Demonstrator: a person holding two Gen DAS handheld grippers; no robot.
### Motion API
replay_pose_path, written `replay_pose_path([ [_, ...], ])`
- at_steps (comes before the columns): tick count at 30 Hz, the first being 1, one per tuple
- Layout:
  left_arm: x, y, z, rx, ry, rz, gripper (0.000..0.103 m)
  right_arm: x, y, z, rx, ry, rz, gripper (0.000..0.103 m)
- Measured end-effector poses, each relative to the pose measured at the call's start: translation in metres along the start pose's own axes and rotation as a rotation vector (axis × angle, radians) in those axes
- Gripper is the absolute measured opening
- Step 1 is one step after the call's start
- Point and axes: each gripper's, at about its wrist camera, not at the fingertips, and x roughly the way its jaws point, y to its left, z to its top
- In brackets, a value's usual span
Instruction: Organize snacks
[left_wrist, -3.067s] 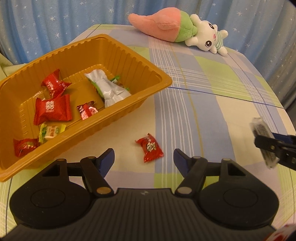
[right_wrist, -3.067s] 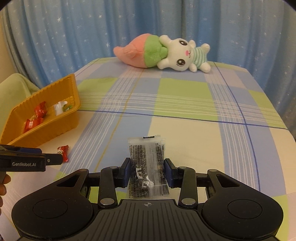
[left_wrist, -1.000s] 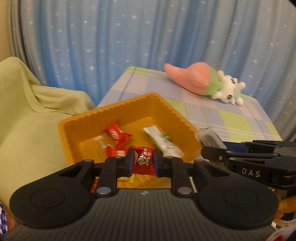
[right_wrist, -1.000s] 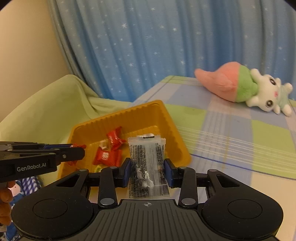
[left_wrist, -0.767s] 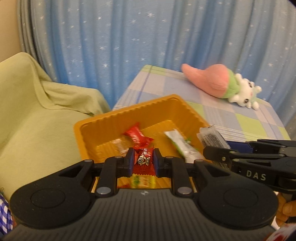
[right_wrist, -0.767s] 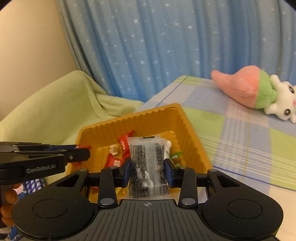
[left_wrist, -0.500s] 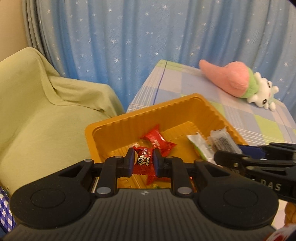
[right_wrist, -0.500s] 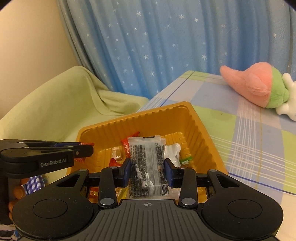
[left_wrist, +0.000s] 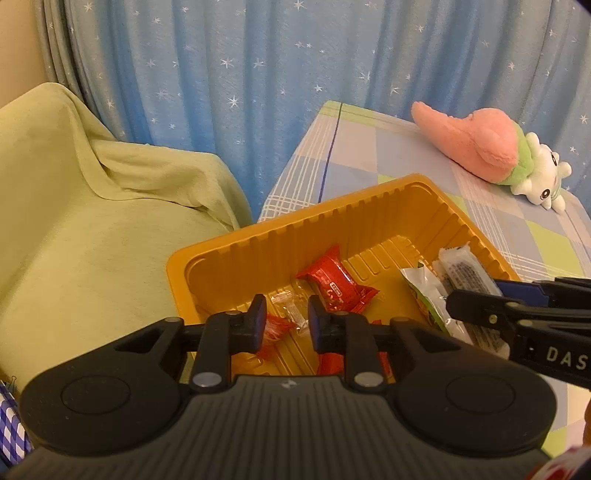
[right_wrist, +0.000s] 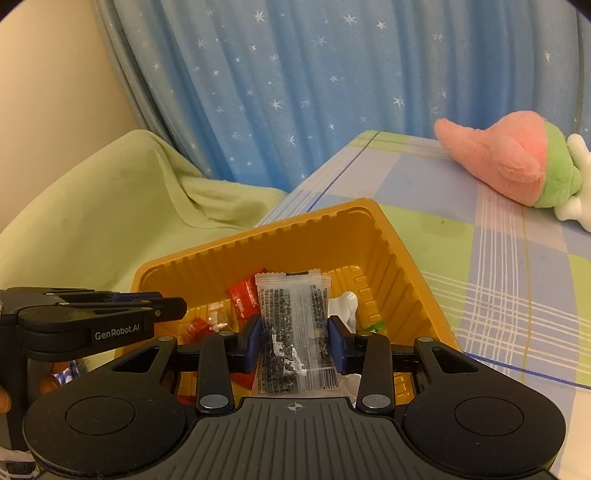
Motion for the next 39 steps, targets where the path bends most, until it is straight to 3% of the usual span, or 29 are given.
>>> replay_pose_path([
  [16, -0.013, 0.010, -0.008, -0.006, 0.003, -0.066, 0.037, 0.022, 0.006, 0.008, 0.044, 0.017, -0.030, 0.038],
  [26, -0.024, 0.021, -0.011, -0.006, -0.013, -0.082, 0.044, 0.027, 0.011, 0.024, 0.058, -0.061, -0.058, 0.039],
  [29, -0.030, 0.019, -0.013, 0.010, -0.024, -0.090, 0.045, 0.019, 0.009, 0.023, 0.081, -0.064, -0.064, 0.049],
  [31, -0.036, 0.014, -0.014, 0.028, -0.031, -0.096, 0.046, 0.009, 0.006, 0.019, 0.099, -0.077, -0.069, 0.062],
  [39, -0.071, -0.006, -0.027, 0.073, -0.080, -0.110, 0.059, -0.039, -0.006, -0.009, 0.186, -0.085, -0.073, 0.080],
])
